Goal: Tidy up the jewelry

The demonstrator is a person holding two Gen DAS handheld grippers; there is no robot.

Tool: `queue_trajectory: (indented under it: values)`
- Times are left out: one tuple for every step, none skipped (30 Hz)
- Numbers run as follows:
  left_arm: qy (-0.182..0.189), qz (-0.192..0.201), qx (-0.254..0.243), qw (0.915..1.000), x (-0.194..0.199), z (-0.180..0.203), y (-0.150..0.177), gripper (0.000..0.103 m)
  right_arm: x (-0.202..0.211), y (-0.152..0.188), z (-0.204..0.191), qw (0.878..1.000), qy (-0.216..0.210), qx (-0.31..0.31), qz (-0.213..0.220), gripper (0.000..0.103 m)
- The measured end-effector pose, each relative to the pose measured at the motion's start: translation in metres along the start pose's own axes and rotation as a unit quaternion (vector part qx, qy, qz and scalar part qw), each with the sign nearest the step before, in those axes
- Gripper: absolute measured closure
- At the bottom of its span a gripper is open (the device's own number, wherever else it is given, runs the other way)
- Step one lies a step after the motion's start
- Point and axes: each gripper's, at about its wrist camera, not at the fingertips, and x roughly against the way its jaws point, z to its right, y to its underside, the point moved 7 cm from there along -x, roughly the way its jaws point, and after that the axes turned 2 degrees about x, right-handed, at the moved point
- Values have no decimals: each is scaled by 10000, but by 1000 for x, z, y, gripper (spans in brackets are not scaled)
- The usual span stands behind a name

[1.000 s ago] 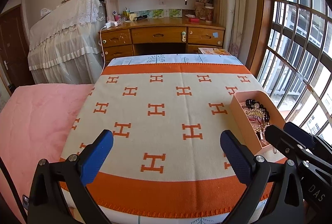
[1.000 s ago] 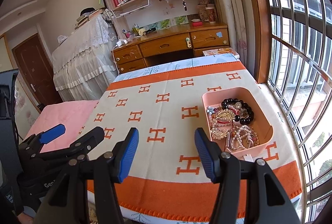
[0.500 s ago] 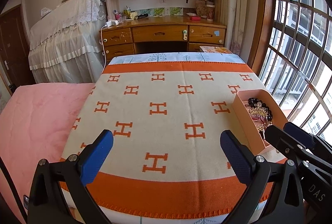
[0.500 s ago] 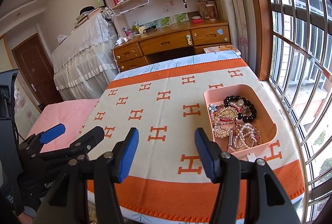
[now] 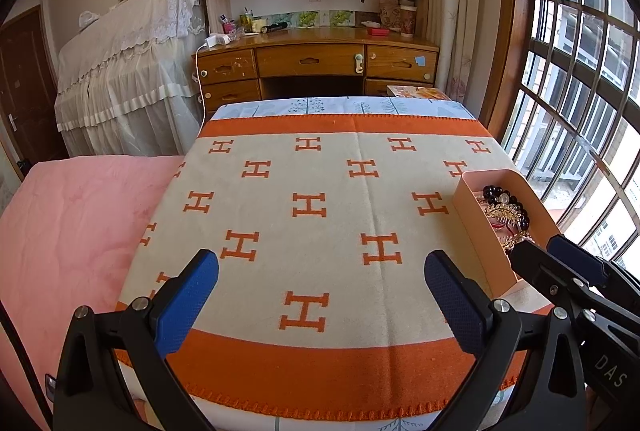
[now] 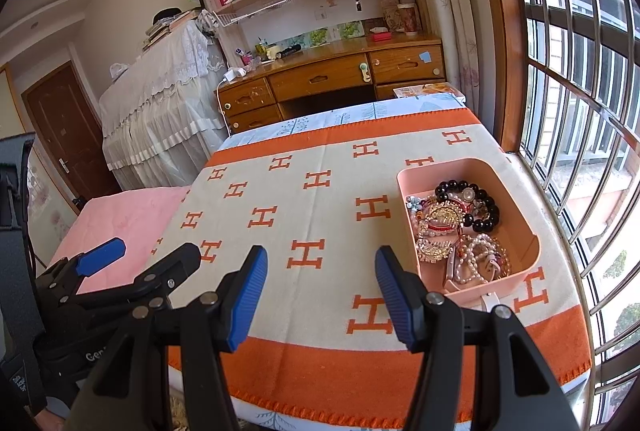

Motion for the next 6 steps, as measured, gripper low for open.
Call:
queue_trajectory:
  values:
    - [-5,-5,-3,10000,0,0,-1,1,1,1,-2,10000,2,3,4,46]
    - [-5,-10,-3,10000,0,0,0,1,0,1,-2,10000,9,7,-2,46]
    - [3,-20,4,10000,-1,0,0,1,0,0,0,10000,7,1,-7,46]
    - [11,-28,18,10000,-1,-1,1,1,0,0,-1,10000,5,-1,-8,46]
    - [19,-36,30,10000,-3,-3,2,1,0,1,-2,10000,4,-2,-11,46]
    - [24,-39,37,10000,-3,-4,3,1,0,1,-2,10000,6,3,-14,46]
